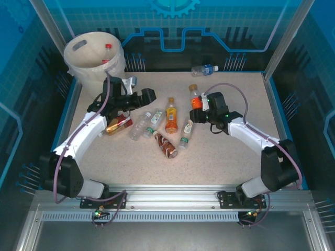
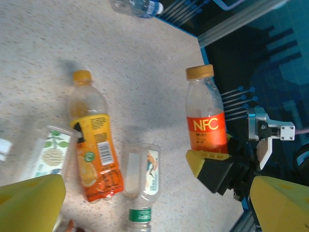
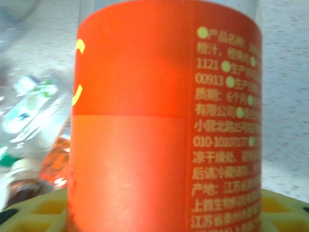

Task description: Put the plastic bottles in the bin

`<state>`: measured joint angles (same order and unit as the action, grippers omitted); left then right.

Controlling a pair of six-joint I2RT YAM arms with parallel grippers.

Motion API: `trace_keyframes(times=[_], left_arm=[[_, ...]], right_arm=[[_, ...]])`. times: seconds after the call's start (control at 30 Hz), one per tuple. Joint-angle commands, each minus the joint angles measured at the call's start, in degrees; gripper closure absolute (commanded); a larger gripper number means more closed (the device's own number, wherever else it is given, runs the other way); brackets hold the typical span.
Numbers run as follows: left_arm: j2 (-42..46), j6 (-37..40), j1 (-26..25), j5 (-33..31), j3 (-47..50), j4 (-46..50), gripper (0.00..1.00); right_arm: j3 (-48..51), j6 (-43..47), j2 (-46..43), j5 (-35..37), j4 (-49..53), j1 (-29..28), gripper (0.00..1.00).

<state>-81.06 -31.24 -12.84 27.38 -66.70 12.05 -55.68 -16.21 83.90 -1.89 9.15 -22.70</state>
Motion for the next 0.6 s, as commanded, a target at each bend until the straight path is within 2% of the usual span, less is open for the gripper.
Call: trace_keyframes(times=[0.0,0.1,0.23,0.43,0.57], left_arm=[[-1.1,-3.1,-2.5,3.4,-0.8,-5.5,0.01],[-1.5,-6.6,-4.5,3.7,1.5,-11.2,0.01],[-1.5,-11.1,-6.8,4.3,4.9,-19.2,0.01],[-1.4,-12.5,-10.1,-1.2,7.7,-20.3,0.01],[-2.1,-14.4,-11.2,0.3,9.4,-26.4,0.01]], right_arm=[[2.0,1.4,-3.1,-9.9,-6.0,-2.0,0.54],[2.9,0.4,-4.2,-14.0,-8.3,-3.9,0.53],[3.0,-1.0,-5.0,-16.2,-9.4,-6.0,0.53],[5.0,-5.7,-6.4,-19.3,-15.6,-7.1,0.52],[6.9,-8.0,-6.4,-22.9,-19.7,-7.5,0.52]])
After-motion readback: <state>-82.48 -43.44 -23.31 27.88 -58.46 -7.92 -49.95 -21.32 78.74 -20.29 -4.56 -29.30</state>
